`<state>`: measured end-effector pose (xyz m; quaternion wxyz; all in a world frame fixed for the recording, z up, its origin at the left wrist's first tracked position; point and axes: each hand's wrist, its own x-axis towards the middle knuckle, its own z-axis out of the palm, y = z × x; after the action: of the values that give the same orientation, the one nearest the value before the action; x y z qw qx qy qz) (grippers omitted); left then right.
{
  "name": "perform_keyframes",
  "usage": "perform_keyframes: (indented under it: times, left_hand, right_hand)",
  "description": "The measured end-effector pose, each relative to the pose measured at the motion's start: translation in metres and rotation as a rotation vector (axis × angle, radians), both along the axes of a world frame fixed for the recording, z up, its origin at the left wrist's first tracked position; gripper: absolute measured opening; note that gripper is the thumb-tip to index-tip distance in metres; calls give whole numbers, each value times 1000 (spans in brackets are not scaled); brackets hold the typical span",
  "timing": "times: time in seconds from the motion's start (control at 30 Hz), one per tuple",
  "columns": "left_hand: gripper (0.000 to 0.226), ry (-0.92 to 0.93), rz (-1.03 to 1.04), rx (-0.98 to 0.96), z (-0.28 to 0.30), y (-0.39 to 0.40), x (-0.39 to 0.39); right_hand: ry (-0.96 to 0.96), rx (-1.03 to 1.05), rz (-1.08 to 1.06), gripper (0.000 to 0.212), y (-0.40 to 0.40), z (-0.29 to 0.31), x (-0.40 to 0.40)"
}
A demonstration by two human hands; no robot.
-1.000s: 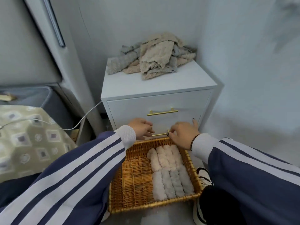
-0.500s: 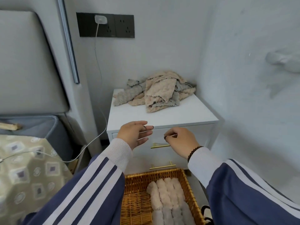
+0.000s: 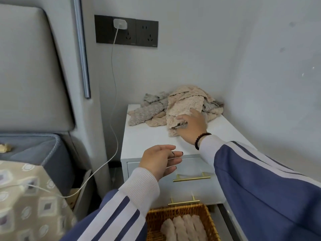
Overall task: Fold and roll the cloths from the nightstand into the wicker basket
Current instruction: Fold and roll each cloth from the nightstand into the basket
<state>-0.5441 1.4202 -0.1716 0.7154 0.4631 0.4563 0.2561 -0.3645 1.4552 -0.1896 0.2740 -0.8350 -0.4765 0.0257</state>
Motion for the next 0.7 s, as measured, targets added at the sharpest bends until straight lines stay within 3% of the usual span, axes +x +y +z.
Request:
perform_keyframes:
  times: [0.17, 0.23, 0.33, 0.43, 0.6, 0.7]
  left_hand:
    - [24, -6, -44, 65, 7, 0, -8]
    - [24, -10, -47, 80, 10, 1, -13]
    - [24, -30, -40, 84, 16, 3, -19]
    - [24, -67, -15, 83, 23, 4, -23]
    - [24, -98, -5, 79, 26, 4, -22]
    - [24, -96, -6, 88, 26, 3, -21]
  right_hand:
    - [-105, -330, -29, 67, 24, 3, 7]
    - [-92, -363, -49, 69, 27, 2, 10]
    - [-110, -177, -101, 51, 22, 5, 11]
    - [-80, 142, -118, 36, 6, 15, 11]
    - [261, 519, -165, 12, -38, 43, 2]
    - [497, 699, -213, 13, -65, 50, -6]
